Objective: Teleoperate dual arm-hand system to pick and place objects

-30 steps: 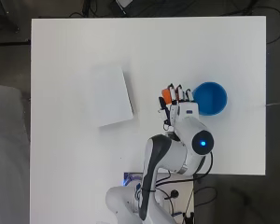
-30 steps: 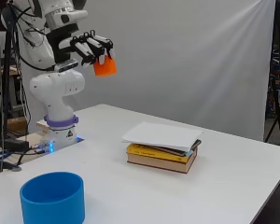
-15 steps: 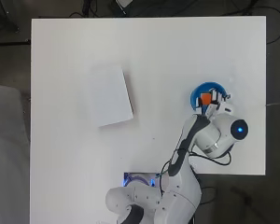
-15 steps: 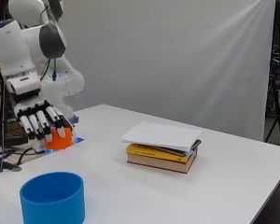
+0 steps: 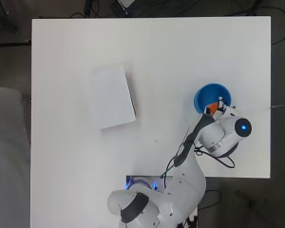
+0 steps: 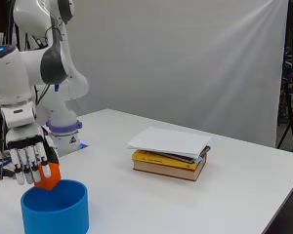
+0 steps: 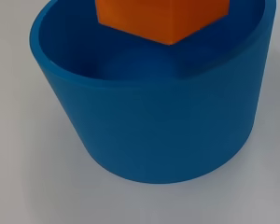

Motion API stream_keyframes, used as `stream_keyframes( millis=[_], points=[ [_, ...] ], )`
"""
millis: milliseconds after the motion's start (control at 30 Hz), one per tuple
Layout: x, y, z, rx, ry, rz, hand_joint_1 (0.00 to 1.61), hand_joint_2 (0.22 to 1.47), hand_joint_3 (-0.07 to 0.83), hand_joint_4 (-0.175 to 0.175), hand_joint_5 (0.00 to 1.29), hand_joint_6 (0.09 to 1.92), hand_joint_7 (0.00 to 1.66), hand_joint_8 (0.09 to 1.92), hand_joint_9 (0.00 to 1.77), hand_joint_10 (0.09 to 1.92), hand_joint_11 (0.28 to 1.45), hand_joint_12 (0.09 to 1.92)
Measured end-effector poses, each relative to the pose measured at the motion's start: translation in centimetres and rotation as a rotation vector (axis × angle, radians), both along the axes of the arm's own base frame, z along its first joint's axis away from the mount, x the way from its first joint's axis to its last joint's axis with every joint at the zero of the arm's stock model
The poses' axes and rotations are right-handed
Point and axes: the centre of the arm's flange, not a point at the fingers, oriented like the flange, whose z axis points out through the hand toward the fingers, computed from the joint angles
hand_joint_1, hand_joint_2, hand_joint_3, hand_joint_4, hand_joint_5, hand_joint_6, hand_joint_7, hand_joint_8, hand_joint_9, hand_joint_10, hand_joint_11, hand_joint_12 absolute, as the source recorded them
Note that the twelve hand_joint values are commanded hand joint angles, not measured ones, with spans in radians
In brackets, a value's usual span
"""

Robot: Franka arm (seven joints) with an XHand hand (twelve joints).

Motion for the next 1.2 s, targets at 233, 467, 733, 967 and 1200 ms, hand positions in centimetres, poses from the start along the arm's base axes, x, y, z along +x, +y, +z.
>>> stream_keyframes(
  millis=[233,467,733,967,1200],
  points=[
    [1.4,1.5,4.3,-0.031,-0.060,0.034,0.76,1.21,-0.002,-0.053,0.58,0.09,0.92,0.09,1.04,0.09,0.68,0.09],
    [2.1,2.6,7.9,-0.061,-0.061,0.047,0.82,1.20,-0.001,-0.103,0.52,0.09,0.99,0.09,1.18,0.09,0.80,0.09],
    [2.2,1.7,7.4,-0.051,-0.015,0.047,1.47,1.09,0.021,-0.129,0.56,0.09,0.86,0.94,1.02,1.14,0.72,0.63],
    [2.1,2.1,9.0,-0.048,-0.063,0.066,1.47,1.11,0.000,-0.123,0.60,0.09,0.84,1.03,1.02,1.17,0.62,0.90],
    [4.8,3.2,8.5,-0.045,-0.047,0.131,1.47,1.11,0.000,-0.122,0.60,0.09,0.82,1.06,1.02,1.16,0.60,0.90]
  ],
)
